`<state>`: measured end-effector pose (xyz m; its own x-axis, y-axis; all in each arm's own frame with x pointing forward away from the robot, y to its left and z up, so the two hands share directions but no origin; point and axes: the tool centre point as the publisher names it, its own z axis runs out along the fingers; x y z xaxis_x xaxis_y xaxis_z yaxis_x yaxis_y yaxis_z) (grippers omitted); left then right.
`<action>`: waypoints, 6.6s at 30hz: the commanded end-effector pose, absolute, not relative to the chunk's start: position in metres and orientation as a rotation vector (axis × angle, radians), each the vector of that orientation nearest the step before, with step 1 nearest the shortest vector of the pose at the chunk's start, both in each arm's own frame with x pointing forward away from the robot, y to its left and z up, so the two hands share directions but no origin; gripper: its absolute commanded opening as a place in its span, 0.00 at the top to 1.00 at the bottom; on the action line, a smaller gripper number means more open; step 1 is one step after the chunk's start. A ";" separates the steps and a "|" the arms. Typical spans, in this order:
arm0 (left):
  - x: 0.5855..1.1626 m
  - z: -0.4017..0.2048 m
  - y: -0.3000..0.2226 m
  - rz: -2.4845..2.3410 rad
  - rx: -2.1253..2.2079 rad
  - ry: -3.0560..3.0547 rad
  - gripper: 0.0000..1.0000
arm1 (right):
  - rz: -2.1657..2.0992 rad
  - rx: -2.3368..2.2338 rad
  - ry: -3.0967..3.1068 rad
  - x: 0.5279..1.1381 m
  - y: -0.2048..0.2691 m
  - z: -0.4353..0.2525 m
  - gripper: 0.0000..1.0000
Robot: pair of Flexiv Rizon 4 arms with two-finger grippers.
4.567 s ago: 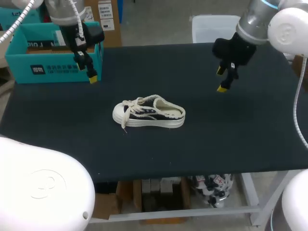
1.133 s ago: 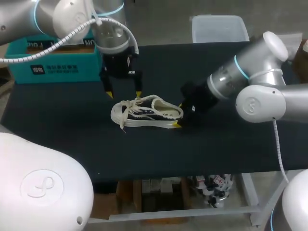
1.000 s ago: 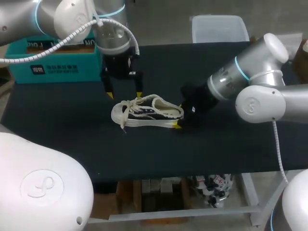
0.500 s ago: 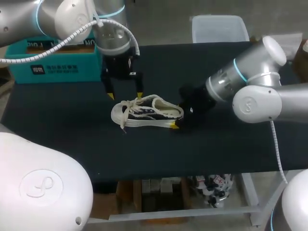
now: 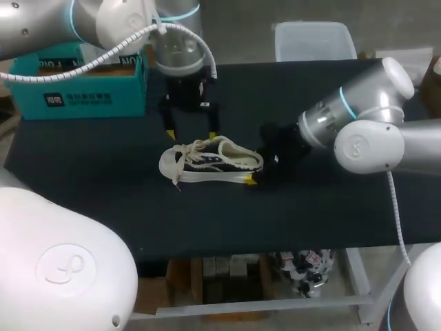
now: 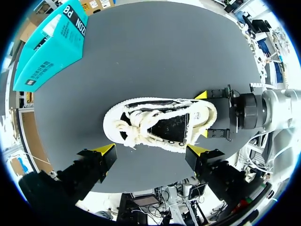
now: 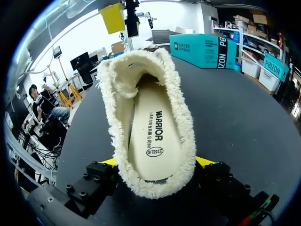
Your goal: Open the shoe tongue, take the insole out of the shoe, put the insole back into the shoe, and pack the shoe into the shoebox
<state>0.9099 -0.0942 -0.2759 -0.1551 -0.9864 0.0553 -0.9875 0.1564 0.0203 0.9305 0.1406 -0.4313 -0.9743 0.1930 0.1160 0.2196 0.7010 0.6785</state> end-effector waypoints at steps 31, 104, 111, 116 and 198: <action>0.929 -0.318 -0.142 -0.345 1.983 -2.293 0.30 | -1.150 -0.341 -2.857 0.931 0.140 -0.439 1.00; 0.922 -0.251 -0.071 0.434 1.748 -2.275 0.14 | -1.150 -0.341 -2.857 0.931 0.140 -0.439 1.00; 0.924 -0.232 -0.108 0.435 1.546 -2.524 1.00 | -1.150 -0.341 -2.857 0.931 0.140 -0.439 1.00; 0.924 -0.235 -0.126 0.364 1.155 -2.779 1.00 | -1.150 -0.341 -2.857 0.931 0.140 -0.439 1.00; 0.911 -0.385 -0.137 0.096 -0.221 -3.052 0.75 | -1.150 -0.341 -2.857 0.931 0.140 -0.439 1.00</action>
<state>0.9114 -0.1347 -0.3761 -0.9856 0.1493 0.0793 0.1442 0.9873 -0.0662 0.9309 0.1408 -0.4315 -0.9749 0.1879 0.1196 0.2184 0.7020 0.6779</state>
